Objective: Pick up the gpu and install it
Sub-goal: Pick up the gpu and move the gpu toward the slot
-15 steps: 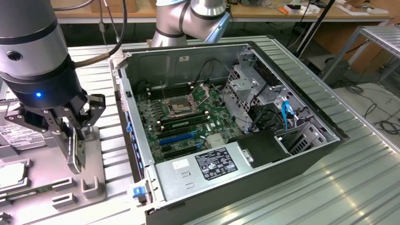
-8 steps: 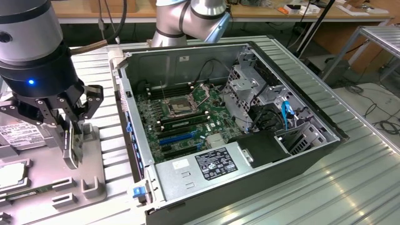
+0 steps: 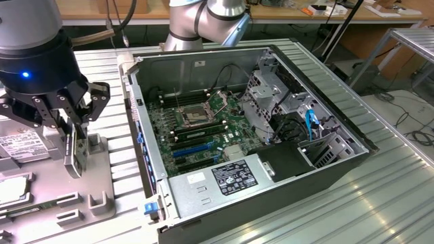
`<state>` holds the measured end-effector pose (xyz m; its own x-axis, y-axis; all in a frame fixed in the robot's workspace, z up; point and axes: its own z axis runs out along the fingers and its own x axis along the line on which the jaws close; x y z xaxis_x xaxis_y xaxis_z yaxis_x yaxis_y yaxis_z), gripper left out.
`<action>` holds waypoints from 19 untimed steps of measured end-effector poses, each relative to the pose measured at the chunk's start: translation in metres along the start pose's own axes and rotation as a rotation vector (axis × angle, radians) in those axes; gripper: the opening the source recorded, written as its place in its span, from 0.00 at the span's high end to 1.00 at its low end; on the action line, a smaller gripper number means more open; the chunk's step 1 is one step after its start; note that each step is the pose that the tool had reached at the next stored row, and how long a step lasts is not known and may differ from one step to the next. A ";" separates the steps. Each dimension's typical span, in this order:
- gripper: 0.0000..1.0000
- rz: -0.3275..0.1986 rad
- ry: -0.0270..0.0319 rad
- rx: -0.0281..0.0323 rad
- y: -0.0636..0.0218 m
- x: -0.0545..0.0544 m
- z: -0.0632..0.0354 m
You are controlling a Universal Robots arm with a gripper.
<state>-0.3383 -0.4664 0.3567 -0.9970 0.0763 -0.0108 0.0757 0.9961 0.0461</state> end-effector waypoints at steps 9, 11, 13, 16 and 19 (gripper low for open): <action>0.73 0.000 0.0004 0.0000 0.0008 0.000 -0.0182; 0.73 0.000 0.0005 0.0001 0.0010 0.000 -0.0210; 0.73 0.000 0.0005 0.0000 0.0011 0.000 -0.0244; 0.73 0.000 0.0005 0.0001 0.0013 0.000 -0.0291; 0.73 0.000 0.0006 0.0000 0.0017 0.000 -0.0363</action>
<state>-0.3383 -0.4664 0.3931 -0.9970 0.0763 -0.0102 0.0757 0.9961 0.0461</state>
